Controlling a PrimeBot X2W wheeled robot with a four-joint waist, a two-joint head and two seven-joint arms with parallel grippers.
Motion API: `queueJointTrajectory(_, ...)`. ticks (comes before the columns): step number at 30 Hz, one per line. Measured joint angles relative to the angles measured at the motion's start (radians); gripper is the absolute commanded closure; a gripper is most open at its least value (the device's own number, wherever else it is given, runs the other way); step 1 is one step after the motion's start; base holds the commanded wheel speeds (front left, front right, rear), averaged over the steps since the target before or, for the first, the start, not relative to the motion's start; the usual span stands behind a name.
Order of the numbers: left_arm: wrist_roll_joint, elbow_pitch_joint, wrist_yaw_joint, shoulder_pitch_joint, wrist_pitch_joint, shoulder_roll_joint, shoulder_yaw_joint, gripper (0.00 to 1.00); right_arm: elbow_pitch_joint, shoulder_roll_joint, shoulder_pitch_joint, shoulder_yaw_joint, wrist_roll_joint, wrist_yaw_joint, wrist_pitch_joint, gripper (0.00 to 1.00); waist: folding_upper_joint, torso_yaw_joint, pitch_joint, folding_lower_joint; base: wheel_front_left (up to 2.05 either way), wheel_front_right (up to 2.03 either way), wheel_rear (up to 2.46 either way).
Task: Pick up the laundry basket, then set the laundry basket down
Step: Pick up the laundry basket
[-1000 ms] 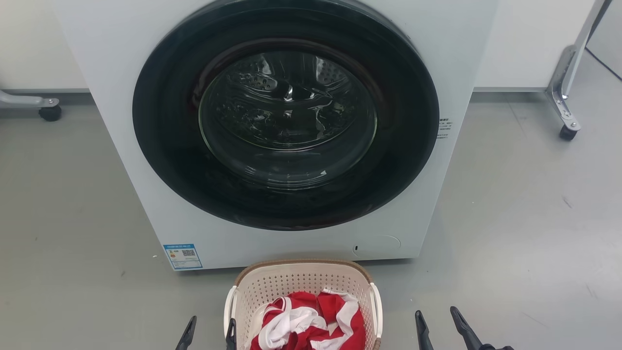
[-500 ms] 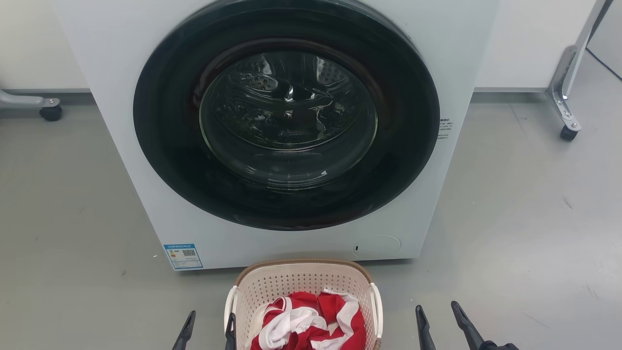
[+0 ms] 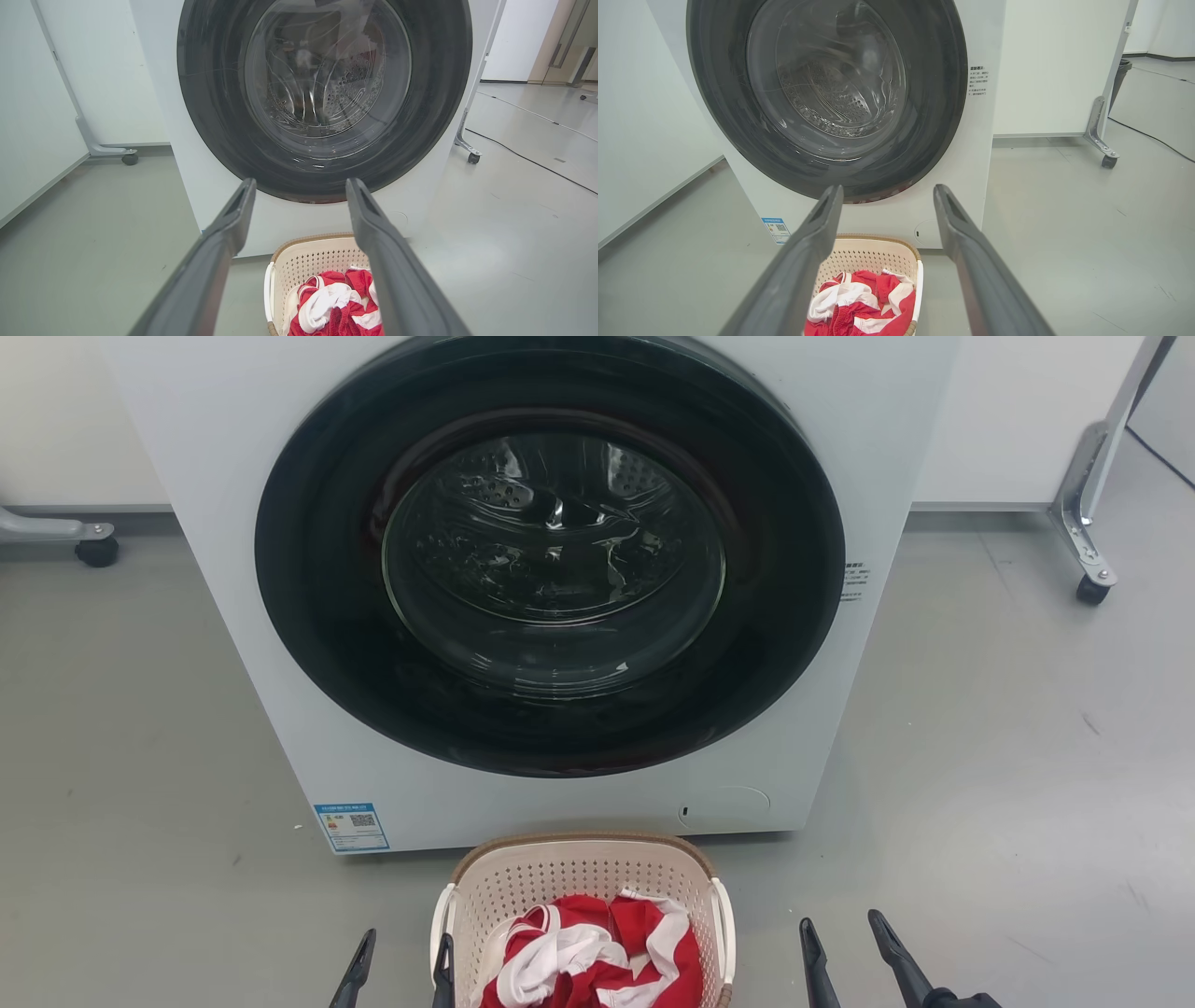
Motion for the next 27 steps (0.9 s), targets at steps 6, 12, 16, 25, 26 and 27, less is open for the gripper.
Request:
queueJointTrajectory(6, 0.007, -0.005, 0.000, 0.001, 0.000, 0.000, 0.001, 0.00, -0.006, 0.001, 0.005, -0.002, -0.009, 0.001, 0.000, 0.00, 0.0000, 0.000, 0.003, 0.0000, 0.00, 0.00, 0.00)
queueJointTrajectory(12, 0.010, -0.027, 0.000, 0.005, 0.000, -0.001, 0.002, 0.00, -0.028, 0.001, 0.019, -0.004, -0.009, 0.004, 0.000, 0.00, 0.0000, 0.000, 0.023, 0.0000, 0.00, 0.00, 0.00)
queueJointTrajectory(16, 0.010, -0.040, -0.008, 0.003, 0.000, -0.002, 0.003, 0.00, -0.036, 0.002, 0.013, -0.007, -0.018, 0.007, 0.000, 0.00, 0.0000, -0.001, 0.053, 0.0002, 0.00, 0.00, 0.00)
queueJointTrajectory(25, 0.010, -0.046, -0.009, -0.081, 0.000, -0.005, 0.016, 0.00, -0.047, 0.000, -0.084, -0.038, -0.020, 0.023, -0.003, 0.00, 0.0001, -0.006, 0.159, 0.0003, 0.00, 0.00, 0.00)
queueJointTrajectory(26, 0.010, -0.045, -0.012, -0.094, 0.000, -0.005, 0.016, 0.00, -0.047, 0.000, -0.094, -0.040, -0.020, 0.025, -0.003, 0.00, 0.0001, -0.006, 0.172, 0.0003, 0.00, 0.00, 0.00)
queueJointTrajectory(27, 0.010, -0.044, -0.016, -0.106, 0.000, -0.006, 0.016, 0.00, -0.044, 0.000, -0.106, -0.044, -0.021, 0.027, -0.003, 0.00, 0.0001, -0.007, 0.186, 0.0003, 0.00, 0.00, 0.00)
